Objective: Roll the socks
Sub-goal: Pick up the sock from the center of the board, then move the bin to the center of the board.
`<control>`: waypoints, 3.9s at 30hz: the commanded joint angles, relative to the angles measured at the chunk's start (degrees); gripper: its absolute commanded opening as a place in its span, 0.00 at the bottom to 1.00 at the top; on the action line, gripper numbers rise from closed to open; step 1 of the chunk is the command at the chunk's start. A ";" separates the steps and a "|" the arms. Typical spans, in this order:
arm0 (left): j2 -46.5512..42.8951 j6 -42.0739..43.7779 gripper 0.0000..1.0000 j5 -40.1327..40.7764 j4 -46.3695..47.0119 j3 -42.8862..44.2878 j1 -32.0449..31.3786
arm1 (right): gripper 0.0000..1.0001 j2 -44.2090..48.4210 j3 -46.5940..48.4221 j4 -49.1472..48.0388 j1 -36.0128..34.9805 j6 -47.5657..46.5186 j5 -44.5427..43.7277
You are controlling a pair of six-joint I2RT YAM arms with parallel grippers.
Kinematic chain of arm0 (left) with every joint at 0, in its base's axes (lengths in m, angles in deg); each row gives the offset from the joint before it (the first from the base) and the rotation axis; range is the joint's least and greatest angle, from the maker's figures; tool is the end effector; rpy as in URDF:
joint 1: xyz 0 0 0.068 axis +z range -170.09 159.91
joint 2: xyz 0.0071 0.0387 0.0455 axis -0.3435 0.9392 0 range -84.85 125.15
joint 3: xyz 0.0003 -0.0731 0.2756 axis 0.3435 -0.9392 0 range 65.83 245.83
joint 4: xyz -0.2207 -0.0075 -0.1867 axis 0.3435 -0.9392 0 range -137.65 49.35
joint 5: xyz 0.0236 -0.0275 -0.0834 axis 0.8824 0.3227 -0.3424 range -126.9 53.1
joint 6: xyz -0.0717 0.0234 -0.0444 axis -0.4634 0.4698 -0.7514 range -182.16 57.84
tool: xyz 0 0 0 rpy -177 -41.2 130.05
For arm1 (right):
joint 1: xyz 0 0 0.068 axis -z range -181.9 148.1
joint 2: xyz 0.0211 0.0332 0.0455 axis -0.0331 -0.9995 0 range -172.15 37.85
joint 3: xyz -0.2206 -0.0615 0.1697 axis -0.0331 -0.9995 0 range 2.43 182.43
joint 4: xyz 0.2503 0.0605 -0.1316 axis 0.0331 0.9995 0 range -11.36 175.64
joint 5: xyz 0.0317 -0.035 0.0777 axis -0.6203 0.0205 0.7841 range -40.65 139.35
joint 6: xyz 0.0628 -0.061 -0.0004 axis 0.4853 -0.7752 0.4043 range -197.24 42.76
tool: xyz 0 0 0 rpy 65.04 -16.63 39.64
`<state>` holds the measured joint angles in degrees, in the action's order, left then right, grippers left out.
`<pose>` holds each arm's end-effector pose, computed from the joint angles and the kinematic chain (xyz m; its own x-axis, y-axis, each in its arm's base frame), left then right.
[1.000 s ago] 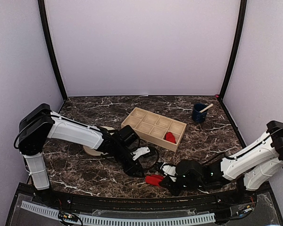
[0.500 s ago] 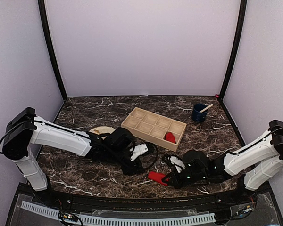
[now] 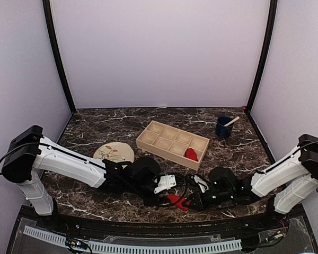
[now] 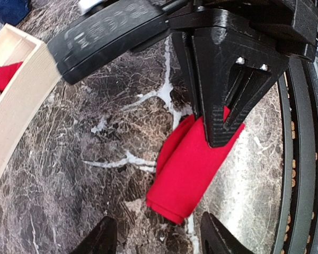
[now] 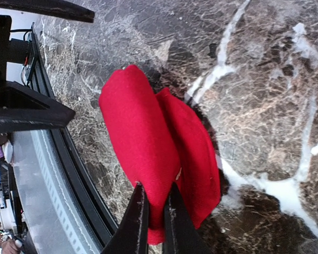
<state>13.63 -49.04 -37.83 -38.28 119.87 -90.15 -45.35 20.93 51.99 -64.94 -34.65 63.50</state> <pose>0.1391 -0.3870 0.1364 -0.0081 0.6882 -0.7255 0.9713 0.1780 0.1581 0.1084 0.2548 0.0738 -0.8497 -0.2230 -0.4777 -0.5114 0.5691 0.6439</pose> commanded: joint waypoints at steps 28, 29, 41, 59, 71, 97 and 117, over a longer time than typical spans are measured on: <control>7.02 15.75 0.57 8.44 6.08 3.02 -7.72 | 0.00 -2.86 -0.86 -1.68 2.05 1.88 7.17; 7.12 15.97 0.56 8.40 6.26 3.12 -7.72 | 0.00 -2.97 -0.77 -1.68 2.05 1.88 7.34; 11.34 17.37 0.40 7.48 3.74 5.91 -7.71 | 0.00 -2.76 -0.57 -1.50 2.48 1.71 8.06; 15.69 17.29 0.12 3.32 -0.44 8.27 -7.72 | 0.09 -2.08 -0.40 -0.19 3.10 1.32 8.56; 14.38 16.49 0.12 4.56 -1.44 8.38 -5.68 | 0.35 4.84 -1.99 4.81 3.19 0.88 4.56; 3.98 2.54 0.12 -12.43 -6.99 12.26 11.60 | 0.37 21.85 -4.48 14.72 5.39 2.42 -13.21; 11.25 11.77 0.06 2.55 5.18 26.42 20.38 | 0.37 21.13 -2.96 12.71 5.39 0.45 -18.59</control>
<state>21.41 -42.68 -39.58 -36.95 143.08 -69.76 -23.78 17.09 66.66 -59.94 -33.01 47.24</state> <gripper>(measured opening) 0.119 0.375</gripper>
